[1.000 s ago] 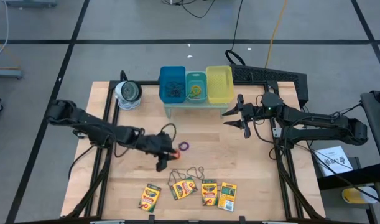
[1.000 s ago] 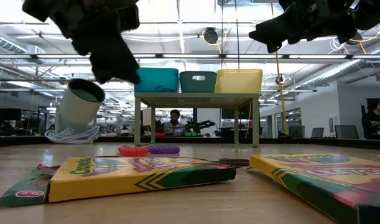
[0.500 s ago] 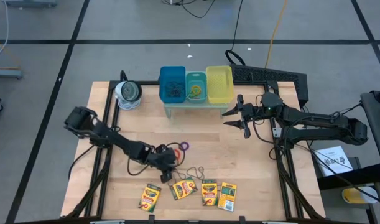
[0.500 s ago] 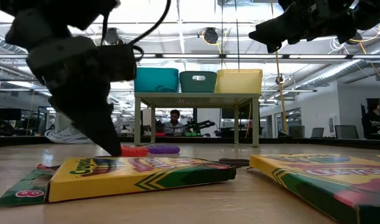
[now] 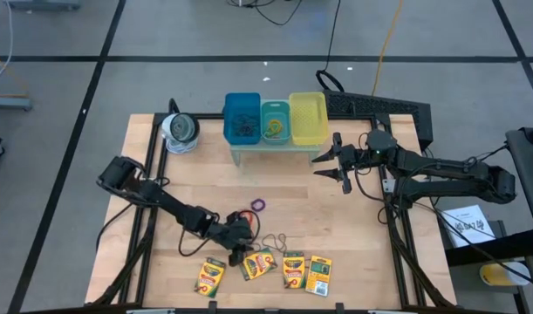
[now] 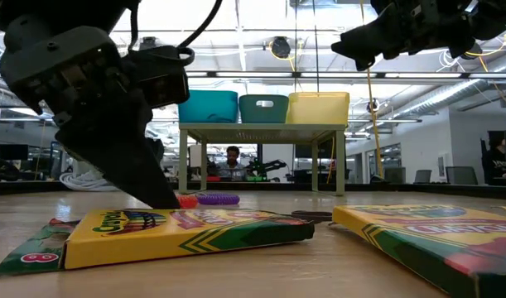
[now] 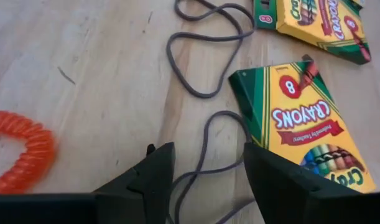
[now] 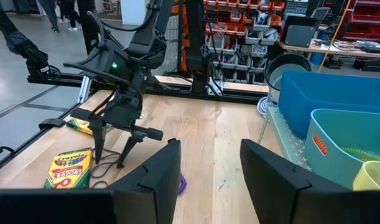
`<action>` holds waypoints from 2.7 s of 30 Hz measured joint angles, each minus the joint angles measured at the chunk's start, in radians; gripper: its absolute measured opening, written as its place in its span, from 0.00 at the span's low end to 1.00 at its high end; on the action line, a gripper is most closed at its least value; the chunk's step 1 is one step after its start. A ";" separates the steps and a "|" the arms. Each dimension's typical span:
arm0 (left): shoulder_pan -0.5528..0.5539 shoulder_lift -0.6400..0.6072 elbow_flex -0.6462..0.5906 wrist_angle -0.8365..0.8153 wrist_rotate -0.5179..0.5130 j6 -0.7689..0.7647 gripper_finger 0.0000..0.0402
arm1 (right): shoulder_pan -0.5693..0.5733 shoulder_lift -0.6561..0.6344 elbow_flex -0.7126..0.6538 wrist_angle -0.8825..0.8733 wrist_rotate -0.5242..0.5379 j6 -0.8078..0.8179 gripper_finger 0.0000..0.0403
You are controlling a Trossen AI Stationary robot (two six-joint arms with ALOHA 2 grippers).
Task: Pick & Place Office Desk Supplies
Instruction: Put the purple rubber band into the blue bin on the shelf
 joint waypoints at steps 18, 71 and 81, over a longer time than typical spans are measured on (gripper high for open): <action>0.008 0.004 0.000 -0.067 -0.089 0.211 0.02 | 0.000 0.000 0.000 0.000 0.000 -0.003 0.38; 0.227 -0.445 -0.003 0.584 -0.604 0.869 0.01 | 0.000 0.007 0.000 0.002 0.001 0.000 0.38; 0.356 -0.445 -0.002 0.866 -0.611 1.066 0.02 | 0.000 0.007 0.000 0.001 0.001 -0.001 0.38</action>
